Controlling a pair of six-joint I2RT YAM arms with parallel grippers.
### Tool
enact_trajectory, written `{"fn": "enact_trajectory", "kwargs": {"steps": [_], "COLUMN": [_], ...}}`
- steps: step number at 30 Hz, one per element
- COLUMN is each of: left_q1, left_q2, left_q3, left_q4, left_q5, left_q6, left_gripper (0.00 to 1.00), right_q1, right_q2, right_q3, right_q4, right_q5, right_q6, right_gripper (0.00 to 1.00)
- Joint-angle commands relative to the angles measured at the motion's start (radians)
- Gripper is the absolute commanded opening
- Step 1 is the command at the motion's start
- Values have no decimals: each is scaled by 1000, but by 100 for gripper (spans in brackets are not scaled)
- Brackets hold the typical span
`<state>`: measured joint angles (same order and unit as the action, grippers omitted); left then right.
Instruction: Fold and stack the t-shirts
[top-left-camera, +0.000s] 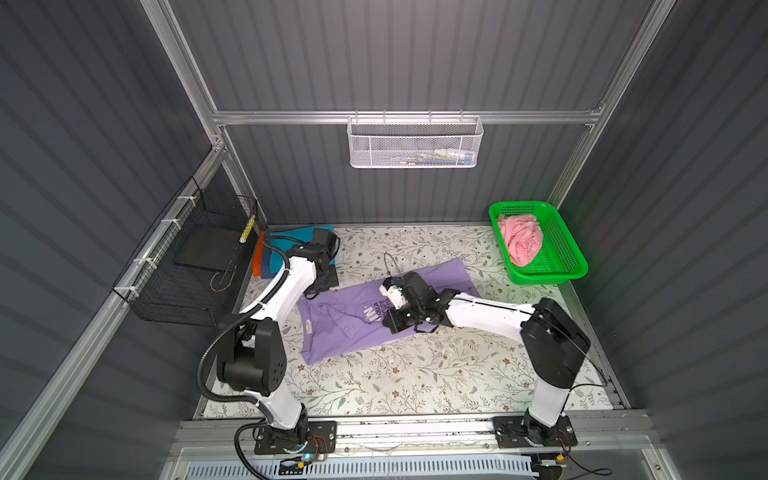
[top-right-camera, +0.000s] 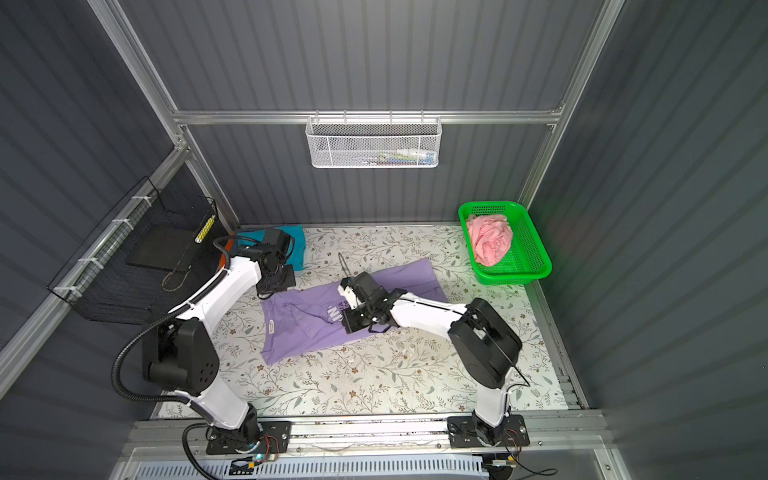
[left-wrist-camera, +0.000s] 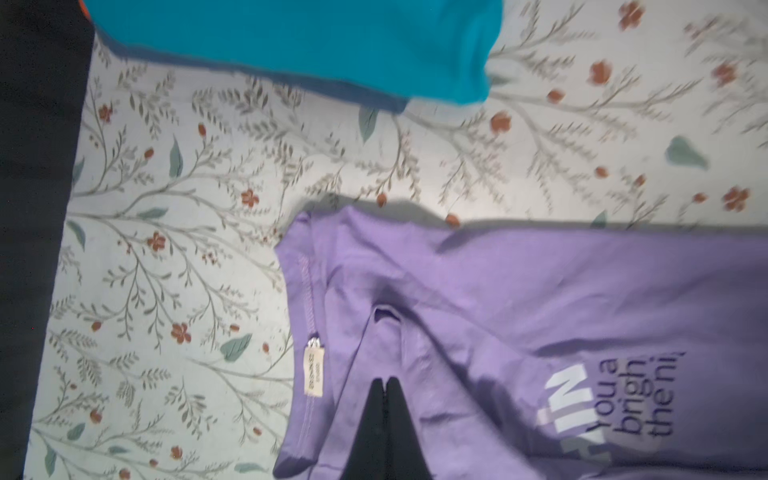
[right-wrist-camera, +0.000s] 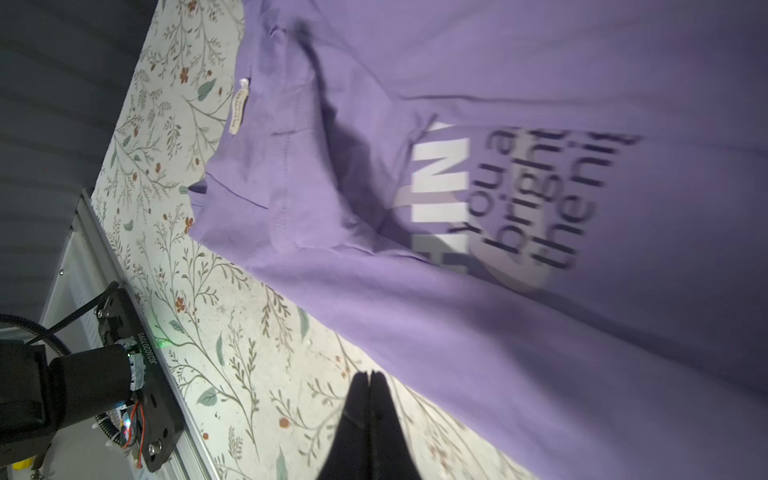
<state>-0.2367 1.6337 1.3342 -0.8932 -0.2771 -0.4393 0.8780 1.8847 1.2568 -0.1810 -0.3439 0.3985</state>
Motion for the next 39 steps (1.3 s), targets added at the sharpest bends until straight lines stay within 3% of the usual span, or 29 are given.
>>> {"fn": "enact_trajectory", "kwargs": {"steps": [1, 10, 19, 28, 32, 35, 39], "left_q1": [-2, 4, 17, 19, 19, 19, 19], "left_q2": [-67, -88, -28, -21, -24, -33, -48], "left_q3": [-127, -342, -367, -389, -402, -409, -412], "left_q4": [-4, 103, 164, 169, 169, 165, 148], "left_q5": [38, 111, 115, 115, 113, 114, 105], "left_q6": [-56, -107, -112, -108, -106, -103, -96], "left_gripper": [0, 0, 0, 0, 0, 0, 0], "right_q1": [35, 81, 90, 83, 44, -26, -108], "right_q2": [75, 249, 294, 420, 404, 405, 462], "right_q3": [104, 255, 292, 477, 511, 511, 628], "right_q4": [34, -57, -161, -240, -190, -85, -120], "right_q5": [-101, -167, -125, -115, -101, -154, -79], "right_q6": [-17, -4, -23, -17, 29, 144, 201], "right_gripper": [0, 0, 0, 0, 1, 4, 5]}}
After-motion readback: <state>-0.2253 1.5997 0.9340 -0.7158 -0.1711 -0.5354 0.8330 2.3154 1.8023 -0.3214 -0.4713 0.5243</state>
